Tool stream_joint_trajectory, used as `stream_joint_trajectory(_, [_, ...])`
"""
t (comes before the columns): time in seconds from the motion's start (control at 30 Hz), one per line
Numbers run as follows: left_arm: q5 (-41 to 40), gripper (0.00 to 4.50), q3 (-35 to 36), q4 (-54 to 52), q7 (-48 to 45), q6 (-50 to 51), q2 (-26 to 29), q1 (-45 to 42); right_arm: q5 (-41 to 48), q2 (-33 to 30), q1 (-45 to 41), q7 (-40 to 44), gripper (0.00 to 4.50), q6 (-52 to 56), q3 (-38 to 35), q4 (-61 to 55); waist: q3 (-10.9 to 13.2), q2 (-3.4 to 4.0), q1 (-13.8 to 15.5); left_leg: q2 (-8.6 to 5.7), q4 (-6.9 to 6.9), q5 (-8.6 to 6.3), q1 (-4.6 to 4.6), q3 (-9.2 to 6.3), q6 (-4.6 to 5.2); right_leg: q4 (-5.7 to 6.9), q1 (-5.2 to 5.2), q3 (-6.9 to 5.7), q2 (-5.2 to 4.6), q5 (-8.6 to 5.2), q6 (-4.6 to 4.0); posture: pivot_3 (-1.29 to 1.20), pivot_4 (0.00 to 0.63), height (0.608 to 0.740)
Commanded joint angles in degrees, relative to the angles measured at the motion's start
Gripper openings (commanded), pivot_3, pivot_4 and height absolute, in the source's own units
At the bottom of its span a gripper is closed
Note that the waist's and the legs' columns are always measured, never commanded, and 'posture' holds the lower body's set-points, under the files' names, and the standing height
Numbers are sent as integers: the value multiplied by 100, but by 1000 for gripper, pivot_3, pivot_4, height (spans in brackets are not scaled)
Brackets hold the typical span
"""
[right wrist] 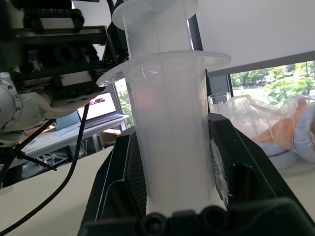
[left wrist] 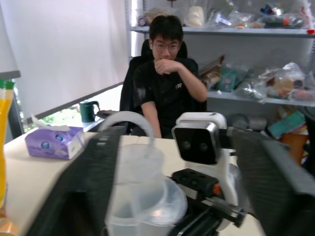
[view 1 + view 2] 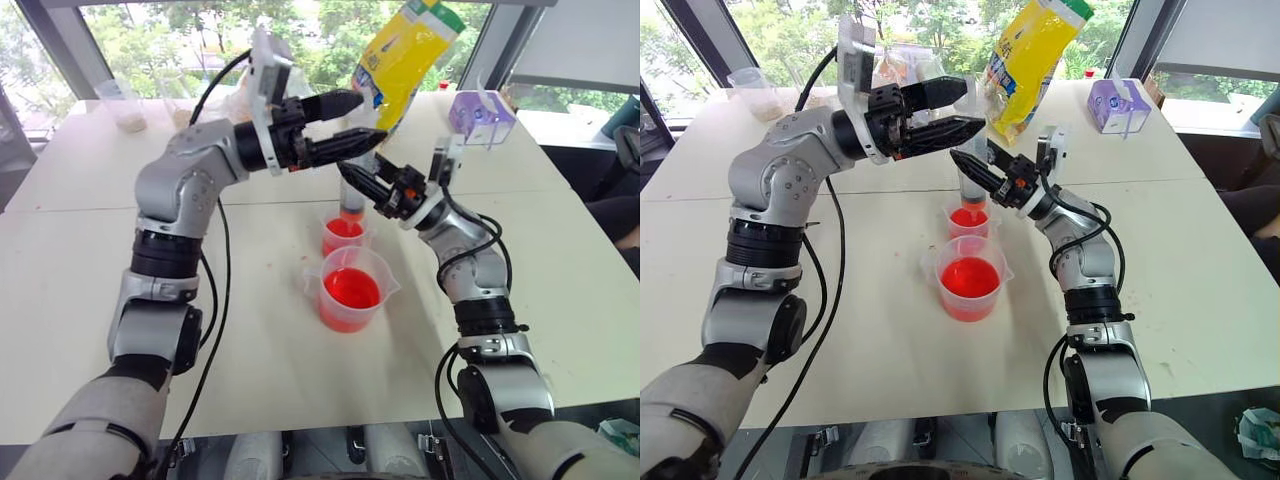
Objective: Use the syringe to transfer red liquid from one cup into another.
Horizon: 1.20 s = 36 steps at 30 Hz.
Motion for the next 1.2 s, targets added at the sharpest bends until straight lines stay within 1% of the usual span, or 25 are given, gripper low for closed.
stream_joint_trajectory(0.03, [71,1617,-177,-32,-131,-20,-109,-117,-1,30,-122,44,1366,-93,16,-202,0,0,3,0,0,0,0,0,0,0,0,0,0,0,0,0,150,740])
stream_joint_trajectory(0.1, [67,665,-158,-39,-131,5,-122,-114,-10,38,-137,52,1366,-85,2,-207,0,0,0,0,0,0,0,0,0,0,0,0,0,0,0,0,150,740])
stream_joint_trajectory(0.13, [72,285,-148,-37,-128,12,-129,-114,-17,43,-148,58,1366,-82,-7,-206,0,0,1,0,0,0,0,0,0,0,0,0,0,0,0,0,150,740])
stream_joint_trajectory(0.17, [78,46,-140,-44,-124,22,-135,-111,-20,46,-155,61,1366,-77,-13,-216,0,1,2,0,0,0,0,-1,0,0,0,0,0,0,0,0,150,740])
stream_joint_trajectory(0.4, [246,46,-231,-114,-161,-6,-61,29,6,47,-216,41,1366,-29,-37,-326,0,1,5,0,0,0,0,0,0,0,0,0,-1,0,0,0,150,740])
stream_joint_trajectory(0.57, [580,46,-422,-127,-222,-233,77,250,54,29,-319,-8,1366,3,-82,-406,0,1,2,0,0,0,0,-1,0,0,0,0,0,0,0,0,150,740])
stream_joint_trajectory(0.97, [643,46,-451,-174,-191,-164,49,439,250,-70,-497,-142,1366,348,-213,-872,0,1,7,0,0,0,-1,-1,0,0,0,0,-1,0,0,0,150,740])
stream_joint_trajectory(1.17, [544,46,-353,-145,-149,-43,27,345,245,-86,-445,-152,1366,481,-203,-962,0,1,5,0,0,0,-1,-1,0,0,0,0,-1,0,0,0,150,740])
stream_joint_trajectory(1.2, [488,329,-267,-106,-97,24,23,265,239,-77,-410,-149,1366,499,-191,-963,0,1,5,0,0,0,-1,-1,0,0,0,0,-1,0,0,0,150,740])
